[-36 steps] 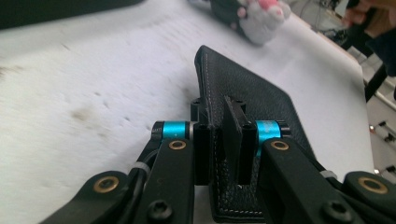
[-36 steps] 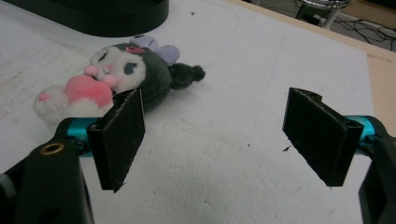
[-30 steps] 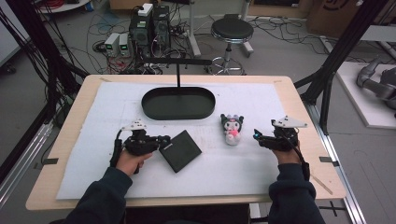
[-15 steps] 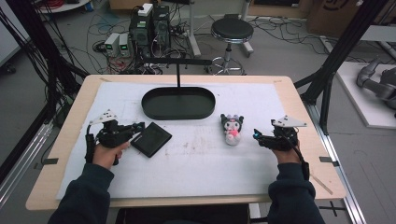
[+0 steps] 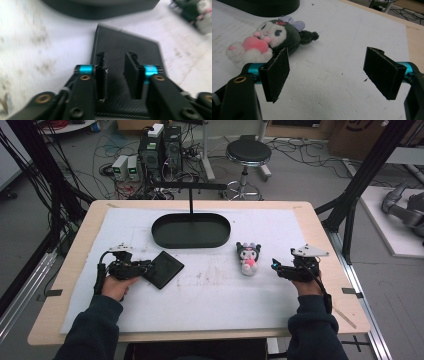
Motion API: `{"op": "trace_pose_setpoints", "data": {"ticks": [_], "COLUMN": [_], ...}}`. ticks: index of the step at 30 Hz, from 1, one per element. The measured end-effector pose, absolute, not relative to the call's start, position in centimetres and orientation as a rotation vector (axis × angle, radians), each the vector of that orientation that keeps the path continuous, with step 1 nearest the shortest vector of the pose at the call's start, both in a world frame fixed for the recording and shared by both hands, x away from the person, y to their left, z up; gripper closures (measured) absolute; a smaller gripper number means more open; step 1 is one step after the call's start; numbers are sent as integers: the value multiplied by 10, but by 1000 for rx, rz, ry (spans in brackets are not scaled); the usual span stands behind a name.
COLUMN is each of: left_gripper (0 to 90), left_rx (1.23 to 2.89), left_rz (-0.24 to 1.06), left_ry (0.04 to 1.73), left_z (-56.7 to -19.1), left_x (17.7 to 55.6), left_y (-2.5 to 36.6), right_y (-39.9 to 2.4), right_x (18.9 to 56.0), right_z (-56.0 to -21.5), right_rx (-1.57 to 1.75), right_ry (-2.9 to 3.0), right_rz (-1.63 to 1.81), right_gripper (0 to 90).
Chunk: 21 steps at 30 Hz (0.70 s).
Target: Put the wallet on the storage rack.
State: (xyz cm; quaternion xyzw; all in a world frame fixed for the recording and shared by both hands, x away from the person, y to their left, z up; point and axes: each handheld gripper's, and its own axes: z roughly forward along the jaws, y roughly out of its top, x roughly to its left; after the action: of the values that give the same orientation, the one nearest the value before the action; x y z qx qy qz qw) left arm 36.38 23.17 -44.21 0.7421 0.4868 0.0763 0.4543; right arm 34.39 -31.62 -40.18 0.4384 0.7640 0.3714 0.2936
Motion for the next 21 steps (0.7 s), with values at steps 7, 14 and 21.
{"op": "trace_pose_setpoints", "data": {"ticks": [7, 14, 21], "left_gripper": [614, 613, 741], "left_rx": [1811, 1814, 1826], "left_rz": [199, 205, 249], "left_ry": [1197, 1240, 1181], "left_z": [-443, -450, -446], "left_x": [365, 368, 364], "left_y": [235, 240, 238], "right_y": [-316, -316, -315], "right_x": [344, 344, 344], "right_z": [-402, -402, -402], "right_rx": [1168, 1162, 1163], "right_ry": [2038, 2037, 2039], "right_rz": [986, 983, 982], "right_gripper": [213, 213, 213]}}
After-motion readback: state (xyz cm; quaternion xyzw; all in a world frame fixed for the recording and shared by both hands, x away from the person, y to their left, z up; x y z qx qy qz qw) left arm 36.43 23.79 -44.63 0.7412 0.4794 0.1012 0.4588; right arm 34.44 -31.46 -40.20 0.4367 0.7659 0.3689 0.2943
